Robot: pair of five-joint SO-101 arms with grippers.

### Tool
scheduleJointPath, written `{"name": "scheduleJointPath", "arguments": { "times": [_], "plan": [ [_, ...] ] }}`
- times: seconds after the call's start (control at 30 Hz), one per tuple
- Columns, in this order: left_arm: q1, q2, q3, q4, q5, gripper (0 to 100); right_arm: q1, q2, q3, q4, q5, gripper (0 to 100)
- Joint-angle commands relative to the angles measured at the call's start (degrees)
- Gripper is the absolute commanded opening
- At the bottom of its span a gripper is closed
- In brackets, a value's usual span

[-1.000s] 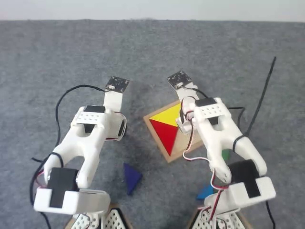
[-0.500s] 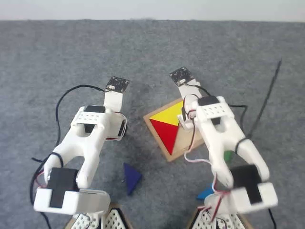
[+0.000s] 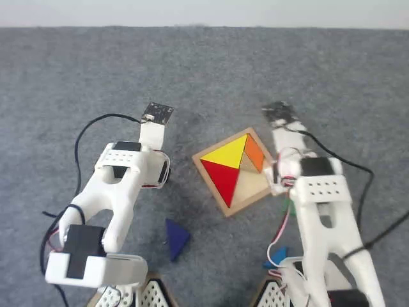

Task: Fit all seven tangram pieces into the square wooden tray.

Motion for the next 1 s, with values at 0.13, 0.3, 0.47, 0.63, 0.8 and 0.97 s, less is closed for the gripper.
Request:
{"name": "scheduleJointPath", "arguments": {
  "times": [0.13,0.3,0.47,0.63,0.8,0.97],
  "plan": [
    [0.62,0.0,-0.48,-1.14,-0.18,14,6.2,-3.03,5.8,3.82,-1.67,15.9],
    [0.62,0.0,-0.48,-1.14,-0.18,14,11.21,-3.12,7.03,2.24,-2.46,15.8],
    [0.62,0.0,-0.48,-1.14,-0.18,14,8.75,-3.03,9.05,1.45,-4.92,23.3],
    [0.62,0.0,-0.48,-1.14,-0.18,14,2.24,-3.03,8.97,0.75,-11.16,34.1],
    [0.62,0.0,-0.48,-1.14,-0.18,14,-1.63,-0.84,8.97,-1.89,-14.59,28.8],
    [0.62,0.0,-0.4,-1.14,-0.18,14,4.18,8.04,5.45,-1.98,-14.77,28.5]
  ]
}}
